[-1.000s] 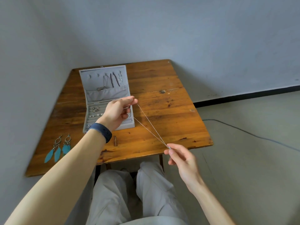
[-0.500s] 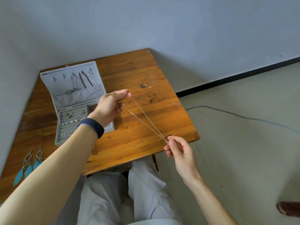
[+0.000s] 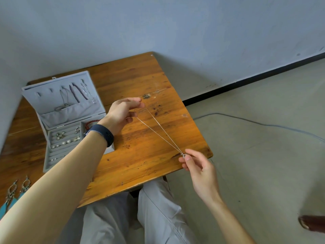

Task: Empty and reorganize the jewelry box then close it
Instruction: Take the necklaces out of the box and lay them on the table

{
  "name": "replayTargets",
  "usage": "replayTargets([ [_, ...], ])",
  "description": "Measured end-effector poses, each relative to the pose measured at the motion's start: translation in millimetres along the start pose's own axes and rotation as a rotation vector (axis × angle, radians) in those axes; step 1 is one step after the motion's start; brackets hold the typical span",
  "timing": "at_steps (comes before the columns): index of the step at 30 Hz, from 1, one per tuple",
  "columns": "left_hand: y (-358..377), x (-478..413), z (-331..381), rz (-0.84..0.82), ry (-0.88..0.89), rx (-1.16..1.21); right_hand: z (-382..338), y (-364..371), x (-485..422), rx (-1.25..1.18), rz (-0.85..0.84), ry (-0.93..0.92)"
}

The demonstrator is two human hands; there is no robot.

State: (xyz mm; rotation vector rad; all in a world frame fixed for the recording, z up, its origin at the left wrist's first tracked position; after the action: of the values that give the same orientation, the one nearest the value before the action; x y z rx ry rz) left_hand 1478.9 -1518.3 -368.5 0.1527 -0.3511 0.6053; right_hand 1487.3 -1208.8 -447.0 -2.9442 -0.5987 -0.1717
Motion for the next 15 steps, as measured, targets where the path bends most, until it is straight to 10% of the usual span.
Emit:
replayTargets([
  [8, 15.5, -10.9, 30.5, -0.206, 0.199, -0.686, 9.6, -28.1, -10.5, -0.029, 0.120, 0.053],
  [15, 22.1, -14.0, 23.3, -0.272, 0.224, -0.572, 2.9, -52.4, -17.7, -0.049, 0.209, 0.064],
])
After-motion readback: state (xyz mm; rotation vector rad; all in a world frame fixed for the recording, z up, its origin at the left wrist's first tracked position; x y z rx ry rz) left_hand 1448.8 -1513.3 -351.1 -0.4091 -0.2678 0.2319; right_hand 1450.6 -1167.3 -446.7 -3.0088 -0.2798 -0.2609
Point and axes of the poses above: each hand's wrist, its own x-axis away from the middle knuckle, its own y-axis out of the palm, z = x × y, the point moved 8 cm from there along -x, towards the middle knuckle, and after that the axes turned 9 degrees about x, right-handed, at the moved point
